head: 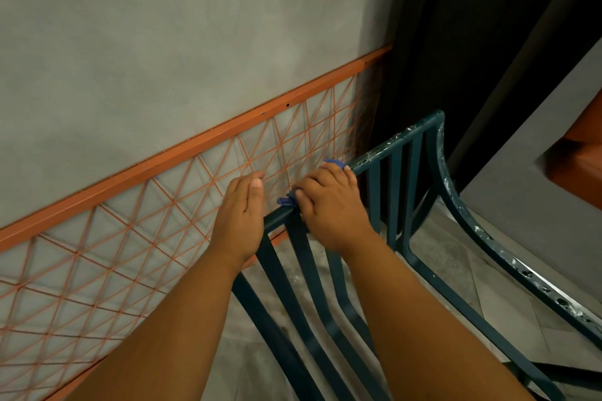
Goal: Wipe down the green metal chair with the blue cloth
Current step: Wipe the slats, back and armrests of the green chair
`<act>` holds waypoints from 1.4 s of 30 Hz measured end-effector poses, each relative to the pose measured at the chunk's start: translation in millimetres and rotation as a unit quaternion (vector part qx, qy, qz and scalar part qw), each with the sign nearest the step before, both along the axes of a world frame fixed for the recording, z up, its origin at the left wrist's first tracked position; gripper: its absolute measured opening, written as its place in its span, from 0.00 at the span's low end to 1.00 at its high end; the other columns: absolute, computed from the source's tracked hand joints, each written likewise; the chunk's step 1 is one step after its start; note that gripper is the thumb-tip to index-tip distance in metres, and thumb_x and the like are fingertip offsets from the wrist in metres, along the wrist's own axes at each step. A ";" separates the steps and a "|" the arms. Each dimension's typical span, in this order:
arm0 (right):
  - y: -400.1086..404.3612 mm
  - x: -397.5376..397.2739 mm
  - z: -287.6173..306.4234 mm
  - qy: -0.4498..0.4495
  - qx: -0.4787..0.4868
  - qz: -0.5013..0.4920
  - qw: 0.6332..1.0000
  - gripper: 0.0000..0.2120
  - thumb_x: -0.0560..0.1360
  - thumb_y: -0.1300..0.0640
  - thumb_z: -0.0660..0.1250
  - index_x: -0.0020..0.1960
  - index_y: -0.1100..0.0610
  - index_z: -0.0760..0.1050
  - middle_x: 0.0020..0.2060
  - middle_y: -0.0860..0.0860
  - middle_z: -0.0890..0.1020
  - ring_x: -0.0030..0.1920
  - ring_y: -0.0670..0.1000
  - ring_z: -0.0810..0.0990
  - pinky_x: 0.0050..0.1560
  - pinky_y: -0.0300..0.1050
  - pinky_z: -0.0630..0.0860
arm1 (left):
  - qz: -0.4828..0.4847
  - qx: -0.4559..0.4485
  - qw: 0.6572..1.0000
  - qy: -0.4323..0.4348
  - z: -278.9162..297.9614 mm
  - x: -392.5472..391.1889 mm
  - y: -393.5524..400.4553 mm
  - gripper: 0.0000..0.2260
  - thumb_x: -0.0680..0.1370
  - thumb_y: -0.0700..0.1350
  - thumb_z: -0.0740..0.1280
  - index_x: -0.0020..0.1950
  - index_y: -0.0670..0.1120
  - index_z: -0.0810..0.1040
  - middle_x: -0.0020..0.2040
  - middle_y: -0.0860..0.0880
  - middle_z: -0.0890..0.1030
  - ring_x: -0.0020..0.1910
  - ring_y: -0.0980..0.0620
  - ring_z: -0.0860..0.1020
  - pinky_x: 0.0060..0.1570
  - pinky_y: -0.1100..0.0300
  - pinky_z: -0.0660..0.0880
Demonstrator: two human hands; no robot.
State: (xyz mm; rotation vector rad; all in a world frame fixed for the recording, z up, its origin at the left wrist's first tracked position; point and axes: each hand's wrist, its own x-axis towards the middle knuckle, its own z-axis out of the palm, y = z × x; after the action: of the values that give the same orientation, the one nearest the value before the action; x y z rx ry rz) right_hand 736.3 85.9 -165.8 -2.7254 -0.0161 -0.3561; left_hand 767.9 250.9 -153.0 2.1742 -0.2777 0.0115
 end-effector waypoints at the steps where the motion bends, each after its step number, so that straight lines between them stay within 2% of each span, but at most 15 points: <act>1: 7.1 7.3 7.4 0.042 -0.031 -0.013 0.999 0.17 0.80 0.48 0.52 0.57 0.51 0.77 0.57 0.50 0.78 0.67 0.55 0.66 0.74 0.59 0.48 | 0.003 -0.005 1.000 0.004 -0.8 0.1 0.6 0.20 0.83 0.53 0.47 0.70 0.49 0.69 0.68 0.53 0.70 0.63 0.63 0.65 0.59 0.74 0.57; 3: 21.1 21.5 21.8 0.133 -0.089 -0.004 0.987 0.19 0.79 0.49 0.51 0.55 0.54 0.78 0.55 0.53 0.78 0.63 0.58 0.69 0.73 0.61 0.51 | 0.004 -0.011 1.000 0.008 -2.3 0.3 1.7 0.21 0.83 0.54 0.46 0.71 0.50 0.68 0.68 0.53 0.70 0.63 0.64 0.64 0.56 0.78 0.56; 6: 29.3 34.2 37.9 0.199 -0.142 0.035 0.969 0.18 0.79 0.47 0.51 0.50 0.54 0.78 0.46 0.53 0.79 0.54 0.58 0.74 0.63 0.56 0.62 | 0.003 -0.004 1.000 0.002 -3.3 0.5 1.0 0.21 0.83 0.54 0.46 0.71 0.49 0.68 0.69 0.52 0.69 0.64 0.63 0.64 0.61 0.71 0.57; 9: 34.8 21.7 25.3 0.090 -0.124 0.080 0.985 0.18 0.79 0.47 0.52 0.50 0.51 0.79 0.44 0.51 0.80 0.50 0.56 0.74 0.55 0.53 0.65 | 0.006 -0.004 1.000 -0.004 -3.0 2.1 -0.8 0.21 0.83 0.53 0.46 0.71 0.49 0.68 0.69 0.51 0.69 0.66 0.60 0.65 0.64 0.65 0.59; 11: 40.9 -0.3 3.1 -0.016 -0.047 0.116 0.992 0.15 0.78 0.48 0.55 0.52 0.50 0.79 0.47 0.49 0.81 0.53 0.54 0.74 0.59 0.54 0.65 | 0.010 -0.023 1.000 -0.003 -4.0 3.4 0.1 0.21 0.83 0.52 0.46 0.71 0.48 0.69 0.68 0.50 0.70 0.67 0.58 0.67 0.65 0.63 0.61; 13: 41.1 -19.1 -17.5 -0.071 0.021 0.141 0.987 0.12 0.78 0.51 0.60 0.59 0.49 0.78 0.57 0.48 0.79 0.64 0.54 0.70 0.70 0.57 0.59 | 0.009 -0.037 0.999 0.002 -5.7 4.0 1.5 0.21 0.83 0.52 0.47 0.71 0.47 0.69 0.68 0.50 0.70 0.67 0.57 0.68 0.65 0.63 0.63; 16: 22.5 -23.1 -28.9 -0.081 0.026 0.155 0.984 0.15 0.78 0.51 0.62 0.65 0.46 0.74 0.65 0.49 0.75 0.71 0.55 0.64 0.74 0.56 0.54 | 0.002 -0.018 1.000 -0.009 -6.2 3.4 0.8 0.21 0.83 0.51 0.47 0.70 0.46 0.69 0.67 0.49 0.71 0.65 0.58 0.67 0.64 0.64 0.62; 22: 42.9 -8.6 -13.0 -0.070 0.088 -0.005 0.994 0.16 0.78 0.50 0.55 0.56 0.51 0.79 0.56 0.48 0.79 0.67 0.55 0.68 0.73 0.59 0.53 | -0.007 -0.002 1.000 -0.020 -6.0 2.9 0.0 0.21 0.83 0.52 0.47 0.71 0.46 0.69 0.68 0.49 0.71 0.65 0.59 0.67 0.64 0.65 0.61; 26: 47.4 -32.5 -33.1 -0.083 0.071 0.097 0.989 0.17 0.79 0.53 0.58 0.66 0.49 0.73 0.68 0.48 0.73 0.75 0.54 0.58 0.76 0.55 0.45 | 0.006 -0.012 1.000 -0.012 -6.1 2.9 0.4 0.20 0.83 0.50 0.48 0.70 0.46 0.70 0.67 0.48 0.71 0.64 0.59 0.67 0.63 0.65 0.61; 28: 30.6 -30.9 -38.5 -0.094 0.058 0.114 0.987 0.19 0.78 0.53 0.59 0.68 0.47 0.71 0.71 0.49 0.70 0.76 0.54 0.56 0.76 0.52 0.45 | 0.005 -0.012 1.000 -0.010 -5.3 2.4 -0.8 0.20 0.83 0.50 0.48 0.70 0.46 0.69 0.67 0.48 0.71 0.64 0.59 0.67 0.63 0.65 0.62; 32: 36.3 -18.7 -30.3 -0.083 0.112 -0.024 0.990 0.19 0.79 0.51 0.54 0.67 0.50 0.73 0.72 0.51 0.69 0.76 0.53 0.53 0.76 0.56 0.47 | -0.003 0.002 1.000 -0.016 -7.0 2.0 0.5 0.21 0.83 0.52 0.47 0.70 0.47 0.69 0.68 0.49 0.71 0.66 0.57 0.67 0.64 0.64 0.61; 35: 57.8 -29.1 -34.6 -0.089 0.125 0.001 0.988 0.19 0.79 0.52 0.55 0.67 0.51 0.73 0.71 0.50 0.71 0.77 0.53 0.53 0.76 0.56 0.44 | -0.006 0.005 1.000 -0.018 -7.7 1.9 1.4 0.20 0.83 0.51 0.47 0.70 0.47 0.69 0.67 0.49 0.71 0.65 0.58 0.67 0.63 0.64 0.61; 37: 47.5 -35.8 -40.6 -0.095 0.089 0.065 0.989 0.19 0.78 0.53 0.58 0.68 0.49 0.72 0.70 0.50 0.71 0.76 0.54 0.55 0.76 0.57 0.49 | -0.004 0.001 1.000 -0.014 -7.2 1.5 1.2 0.20 0.83 0.51 0.47 0.70 0.46 0.69 0.67 0.49 0.72 0.64 0.59 0.67 0.62 0.65 0.62; 39: 25.7 -30.8 -41.5 -0.094 0.065 0.075 0.991 0.19 0.77 0.53 0.59 0.68 0.49 0.72 0.70 0.50 0.71 0.76 0.55 0.58 0.74 0.60 0.55 | -0.005 0.001 1.000 -0.011 -6.2 1.2 0.9 0.21 0.83 0.52 0.47 0.71 0.47 0.69 0.68 0.49 0.71 0.65 0.58 0.68 0.63 0.64 0.62; 42: 6.4 -12.3 -30.8 -0.070 0.096 -0.038 0.992 0.21 0.77 0.51 0.52 0.65 0.51 0.75 0.70 0.52 0.71 0.75 0.57 0.58 0.71 0.62 0.60 | -0.005 0.012 1.000 -0.007 -4.9 -0.6 -0.9 0.23 0.82 0.55 0.46 0.72 0.48 0.68 0.69 0.50 0.70 0.68 0.56 0.67 0.65 0.63 0.60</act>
State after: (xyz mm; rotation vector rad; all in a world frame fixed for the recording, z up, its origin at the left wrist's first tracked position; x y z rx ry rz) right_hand 724.0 92.3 -196.6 -2.5106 0.0791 -0.5403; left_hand 767.4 250.1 -157.9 2.1974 -0.2997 0.0183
